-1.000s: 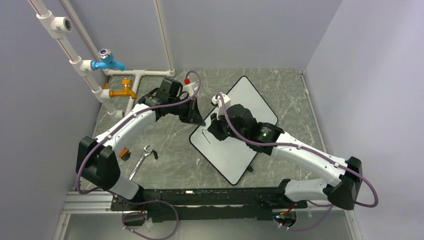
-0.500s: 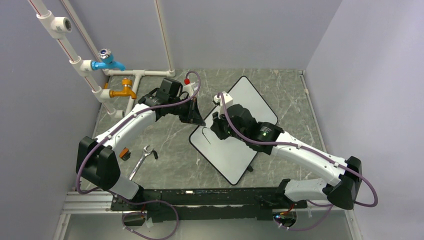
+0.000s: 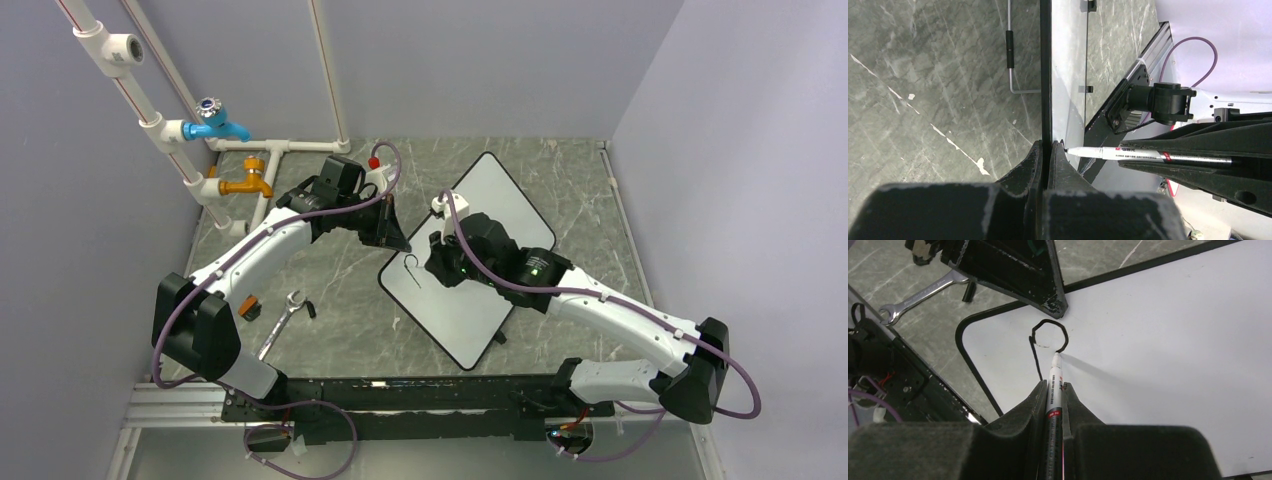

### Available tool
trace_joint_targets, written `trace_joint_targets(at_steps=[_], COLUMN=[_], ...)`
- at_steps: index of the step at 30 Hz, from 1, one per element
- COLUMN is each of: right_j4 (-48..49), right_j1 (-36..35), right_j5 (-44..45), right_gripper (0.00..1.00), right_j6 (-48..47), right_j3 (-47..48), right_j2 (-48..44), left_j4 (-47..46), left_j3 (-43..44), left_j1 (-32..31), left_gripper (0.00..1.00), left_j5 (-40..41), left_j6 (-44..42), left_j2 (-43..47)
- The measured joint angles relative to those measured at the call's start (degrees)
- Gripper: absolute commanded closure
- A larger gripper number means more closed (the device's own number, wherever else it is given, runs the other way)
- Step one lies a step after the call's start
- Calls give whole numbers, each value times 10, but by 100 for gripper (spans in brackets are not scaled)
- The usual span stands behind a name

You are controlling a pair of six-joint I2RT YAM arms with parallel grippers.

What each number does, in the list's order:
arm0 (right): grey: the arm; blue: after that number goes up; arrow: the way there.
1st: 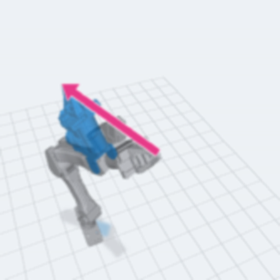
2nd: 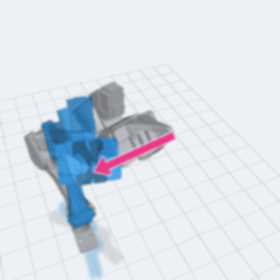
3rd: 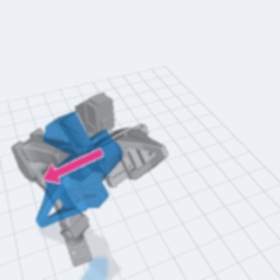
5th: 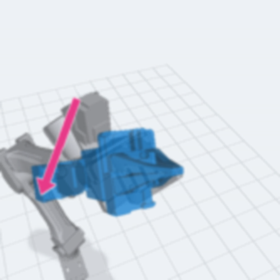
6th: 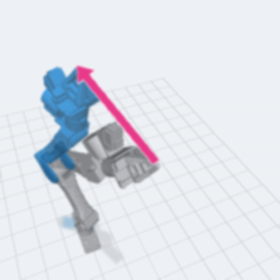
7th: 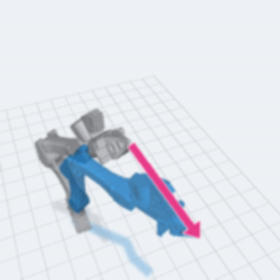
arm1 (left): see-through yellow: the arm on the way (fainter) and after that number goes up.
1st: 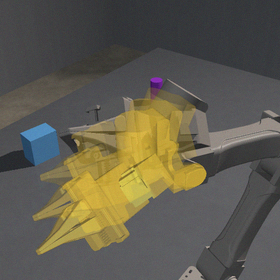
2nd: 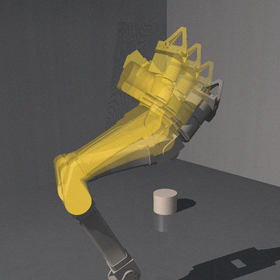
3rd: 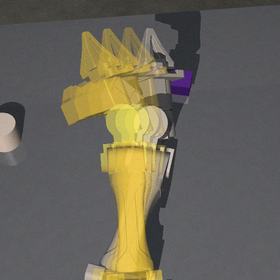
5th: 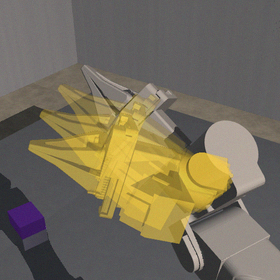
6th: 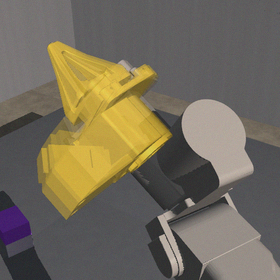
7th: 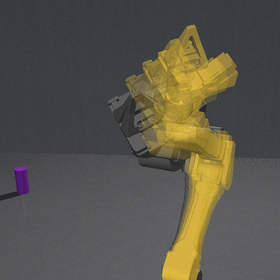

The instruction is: Write a sentence on the whiteboard

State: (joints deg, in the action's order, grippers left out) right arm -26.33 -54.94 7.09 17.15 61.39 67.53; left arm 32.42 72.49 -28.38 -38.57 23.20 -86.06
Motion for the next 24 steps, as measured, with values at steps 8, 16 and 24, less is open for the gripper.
trace_joint_targets(at_steps=[8,16,24], right_j4=[-1,-1,5], right_j1=[0,0,0], right_j5=[-40,-57,-42], right_gripper=[100,100,100], right_j6=[0,1,14], right_j3=[-1,-2,-19], right_j2=[-1,-1,-12], left_j4=[0,0,0], left_j3=[0,0,0], left_j1=[0,0,0], left_gripper=[100,100,100], left_j5=[0,0,3], left_j6=[0,0,0], left_j2=[0,0,0])
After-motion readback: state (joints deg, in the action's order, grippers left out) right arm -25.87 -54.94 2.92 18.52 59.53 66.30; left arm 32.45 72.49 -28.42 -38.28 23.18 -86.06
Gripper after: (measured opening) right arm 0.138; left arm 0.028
